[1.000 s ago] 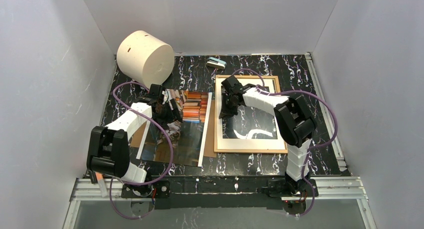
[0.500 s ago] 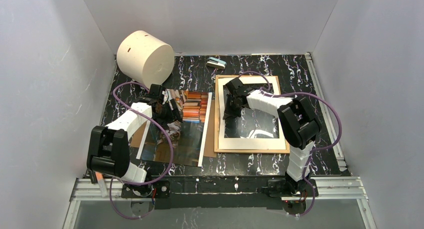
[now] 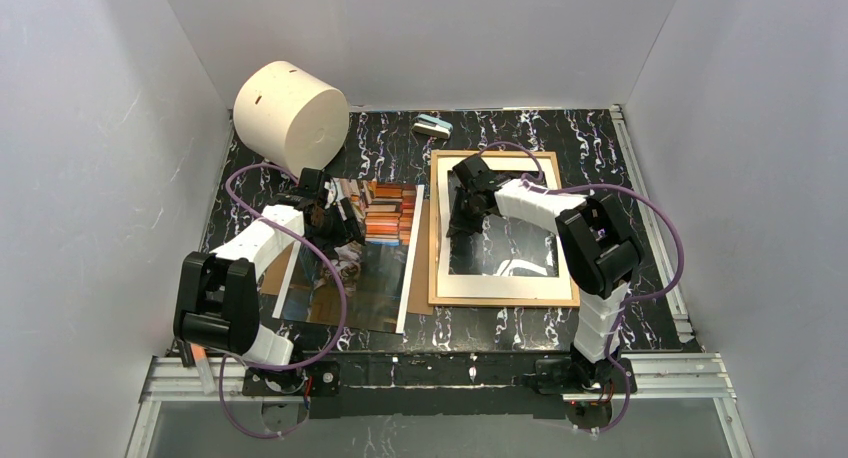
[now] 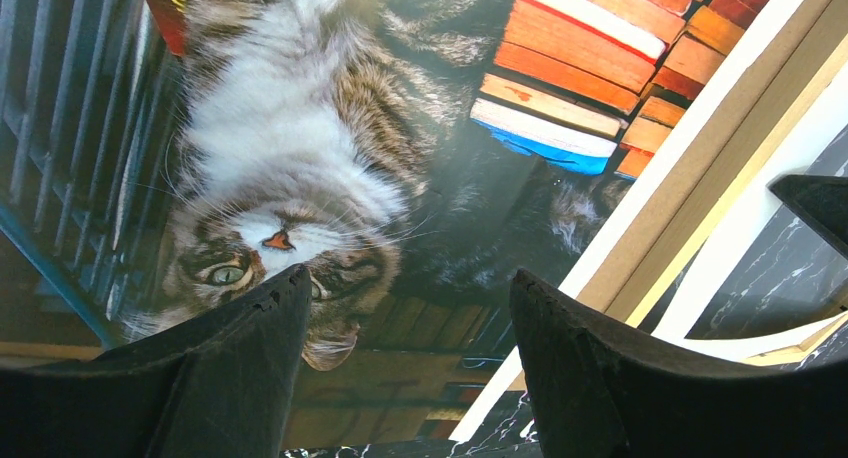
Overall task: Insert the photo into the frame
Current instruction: Place the photo frame item in the photo frame, then adjust the photo frame item on the photo frame.
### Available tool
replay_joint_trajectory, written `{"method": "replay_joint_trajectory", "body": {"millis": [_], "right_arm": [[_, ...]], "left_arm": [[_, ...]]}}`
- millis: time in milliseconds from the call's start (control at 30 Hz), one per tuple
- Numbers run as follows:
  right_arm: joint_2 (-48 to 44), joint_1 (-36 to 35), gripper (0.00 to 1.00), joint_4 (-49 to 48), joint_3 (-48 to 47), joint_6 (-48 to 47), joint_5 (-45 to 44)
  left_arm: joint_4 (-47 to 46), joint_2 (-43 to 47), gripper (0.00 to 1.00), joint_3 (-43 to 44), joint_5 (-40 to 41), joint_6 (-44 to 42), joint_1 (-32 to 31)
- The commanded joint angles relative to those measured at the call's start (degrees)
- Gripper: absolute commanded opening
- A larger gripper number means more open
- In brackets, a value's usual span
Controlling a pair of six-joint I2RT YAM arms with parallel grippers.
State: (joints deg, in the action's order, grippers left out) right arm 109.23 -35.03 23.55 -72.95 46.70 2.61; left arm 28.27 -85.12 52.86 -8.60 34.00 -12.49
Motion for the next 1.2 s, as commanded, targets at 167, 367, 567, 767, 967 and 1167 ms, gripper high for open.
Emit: {"method": "replay_joint_trajectory", "body": {"millis": [167,367,567,767,967,1167], "right_arm": [[2.43,0.44,0.21,-2.00,-1.32,-5.59,0.48],[2.27,0.50,0.30,-5.05,-0.56,-8.54,1.52],[-1.39,0.48,0.47,-4.90,0.01,-7.91,-0.06],[-10.60,1.08,0.56,-2.14,4.97,-6.08,-2.34],[-20.91,5.20,0.56,3.13,14.14,-4.69,-5.36],[-27.30,21.11,0.63,5.72,19.39,-7.58,-7.94]], "left_arm": [[1.34,0.31,0.70,1.46,-0.10,-0.96,0.10],[1.35,0.23,0.70,1.36,0.03,-0.78,0.14],[1.35,0.46,0.71,1.52,-0.48,-0.47,0.12],[0.89,0.99,0.72,1.97,-2.96,0.08,0.10],[-2.90,2.49,0.74,2.21,-7.94,1.15,-2.54],[-8.65,1.81,0.79,2.88,-9.13,2.90,-9.79]]}}
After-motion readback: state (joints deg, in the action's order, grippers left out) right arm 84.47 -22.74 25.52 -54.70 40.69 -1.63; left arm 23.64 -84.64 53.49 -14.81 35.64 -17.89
